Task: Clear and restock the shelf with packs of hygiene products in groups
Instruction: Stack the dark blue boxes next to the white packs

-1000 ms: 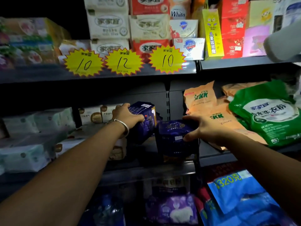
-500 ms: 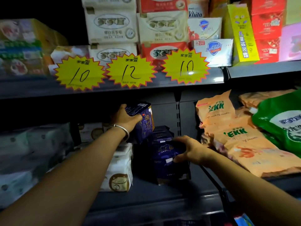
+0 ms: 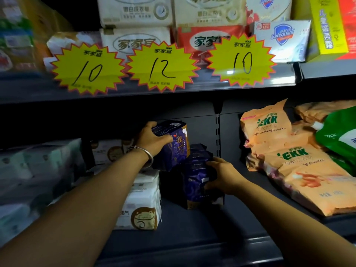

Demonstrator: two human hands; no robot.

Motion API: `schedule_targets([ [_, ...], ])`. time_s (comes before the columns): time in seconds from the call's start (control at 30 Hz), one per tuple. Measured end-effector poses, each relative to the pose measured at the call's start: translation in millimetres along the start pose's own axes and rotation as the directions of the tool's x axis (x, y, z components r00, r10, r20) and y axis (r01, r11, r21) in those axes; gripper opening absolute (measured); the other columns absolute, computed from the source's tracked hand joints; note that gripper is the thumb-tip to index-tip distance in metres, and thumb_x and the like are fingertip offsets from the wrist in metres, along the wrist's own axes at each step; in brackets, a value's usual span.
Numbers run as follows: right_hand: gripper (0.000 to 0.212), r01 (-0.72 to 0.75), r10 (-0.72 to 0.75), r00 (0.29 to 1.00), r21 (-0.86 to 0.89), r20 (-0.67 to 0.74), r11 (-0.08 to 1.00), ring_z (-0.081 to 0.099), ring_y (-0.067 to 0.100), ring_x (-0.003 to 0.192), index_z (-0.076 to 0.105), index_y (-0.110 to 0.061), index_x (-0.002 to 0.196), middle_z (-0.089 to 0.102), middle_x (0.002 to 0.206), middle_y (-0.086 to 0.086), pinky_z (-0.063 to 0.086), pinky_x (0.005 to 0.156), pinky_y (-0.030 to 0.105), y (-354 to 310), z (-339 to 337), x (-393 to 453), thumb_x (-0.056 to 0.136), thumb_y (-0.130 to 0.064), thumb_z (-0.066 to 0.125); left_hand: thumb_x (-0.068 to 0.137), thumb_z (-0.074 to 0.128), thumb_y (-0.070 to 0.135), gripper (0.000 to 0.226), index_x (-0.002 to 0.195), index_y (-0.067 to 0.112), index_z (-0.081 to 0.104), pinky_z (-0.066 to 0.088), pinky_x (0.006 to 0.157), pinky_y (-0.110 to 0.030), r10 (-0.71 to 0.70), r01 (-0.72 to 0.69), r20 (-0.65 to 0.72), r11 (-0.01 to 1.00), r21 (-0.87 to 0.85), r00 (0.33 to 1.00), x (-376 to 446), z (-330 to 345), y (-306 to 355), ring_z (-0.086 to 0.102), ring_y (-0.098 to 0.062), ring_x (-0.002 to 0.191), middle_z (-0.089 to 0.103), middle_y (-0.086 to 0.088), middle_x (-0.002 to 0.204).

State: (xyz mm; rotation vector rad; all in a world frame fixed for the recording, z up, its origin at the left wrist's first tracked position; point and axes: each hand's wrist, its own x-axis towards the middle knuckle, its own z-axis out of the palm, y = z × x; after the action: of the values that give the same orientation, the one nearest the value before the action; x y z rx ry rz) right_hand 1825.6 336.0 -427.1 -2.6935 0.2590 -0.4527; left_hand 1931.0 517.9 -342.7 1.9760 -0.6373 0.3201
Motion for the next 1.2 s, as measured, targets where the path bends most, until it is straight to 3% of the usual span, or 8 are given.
schedule_targets([
  [0.2,0.098,-0.032,0.032,0.999,-0.066,0.003,0.997,0.005,0.027,0.146,0.019,-0.016,0.15,0.003,0.159,0.007,0.015,0.117,0.039,-12.3,-11.3,-14.0,0.075,-0.044,0.075,0.074,0.075,0.021,0.071,0.136,0.015,0.042,0.045,0.082,-0.03,0.027,-0.024,0.052,0.998,-0.057,0.998,-10.3,-10.6,8.6,0.054,-0.019,0.104,0.053,-0.005,0.128],
  [0.33,0.088,0.054,-0.004,0.991,0.36,-0.137,0.931,0.035,0.01,0.13,0.027,-0.012,0.147,0.031,0.15,0.001,0.032,0.098,0.016,-36.7,-36.1,-38.5,0.077,-0.028,0.076,0.076,0.075,0.014,0.062,0.131,0.013,0.048,0.044,0.083,-0.027,0.036,-0.02,0.138,0.993,-0.112,0.99,-25.7,-20.8,19.4,0.055,-0.016,0.099,0.056,-0.004,0.122],
  [0.47,0.086,-0.003,0.037,0.999,0.713,-0.032,0.701,0.052,0.013,0.112,0.028,-0.016,0.146,0.047,0.139,0.004,0.05,0.084,0.025,-49.0,-50.0,-58.7,0.075,-0.022,0.076,0.068,0.079,0.02,0.065,0.127,0.014,0.053,0.041,0.082,-0.022,0.042,-0.008,0.252,0.991,-0.135,0.967,-47.6,-27.9,27.8,0.056,-0.014,0.1,0.056,-0.004,0.115],
  [0.63,0.076,-0.102,-0.027,0.99,0.854,0.135,0.51,0.066,0.016,0.093,0.028,-0.023,0.142,0.062,0.112,0.002,0.055,0.077,0.033,-52.4,-54.9,-86.5,0.08,-0.008,0.07,0.05,0.081,0.025,0.077,0.121,0.023,0.051,0.047,0.085,-0.023,0.049,0.103,0.478,0.953,-0.286,0.877,-79.9,-24.7,33.1,0.06,-0.016,0.101,0.058,-0.009,0.122],
  [0.8,0.082,-0.132,0.022,0.99,0.852,0.14,0.507,0.067,0.023,0.093,0.033,-0.02,0.137,0.065,0.107,0.005,0.053,0.088,0.043,-37.1,-49.1,-118.3,0.07,0.002,0.075,0.051,0.085,0.024,0.096,0.136,0.031,0.04,0.046,0.1,-0.04,0.022,0.19,0.582,0.935,-0.3,0.813,-106.5,-13.4,26.6,0.049,-0.022,0.121,0.043,-0.006,0.138],
  [0.93,0.104,-0.04,0.07,0.998,0.831,0.001,0.555,0.059,0.026,0.111,0.031,-0.018,0.142,0.055,0.124,0.005,0.049,0.097,0.046,-24.7,-49.2,-134.9,0.054,-0.005,0.086,0.038,0.068,0.078,0.123,0.143,0.023,0.035,0.049,0.09,-0.054,-0.17,0.45,0.674,0.853,-0.264,0.719,-125.7,-4.4,26.9,0.044,-0.031,0.125,0.044,-0.006,0.14],
  [1.07,0.11,0.06,0.031,0.995,0.82,-0.094,0.569,0.052,0.019,0.12,0.028,-0.024,0.143,0.048,0.132,-0.002,0.045,0.104,0.041,-18.2,-47.0,-142.7,0.053,0.002,0.085,0.064,0.043,0.081,0.086,0.135,0.032,0.044,0.045,0.072,-0.073,-0.271,0.75,0.814,0.603,-0.272,0.514,-140.6,6.4,29.4,0.036,-0.052,0.128,0.042,-0.013,0.141],
  [1.2,0.112,0.027,-0.008,1.0,0.795,-0.028,0.607,0.056,0.012,0.107,0.014,-0.031,0.149,0.044,0.134,-0.005,0.055,0.079,0.022,-14.8,-47.2,-150.3,0.065,0.01,0.076,0.082,0.063,0.044,0.048,0.124,0.022,0.053,0.047,0.086,-0.064,-0.258,0.72,0.766,0.598,-0.352,0.589,-150.3,14.9,30.6,0.057,-0.038,0.111,0.057,-0.013,0.126],
])
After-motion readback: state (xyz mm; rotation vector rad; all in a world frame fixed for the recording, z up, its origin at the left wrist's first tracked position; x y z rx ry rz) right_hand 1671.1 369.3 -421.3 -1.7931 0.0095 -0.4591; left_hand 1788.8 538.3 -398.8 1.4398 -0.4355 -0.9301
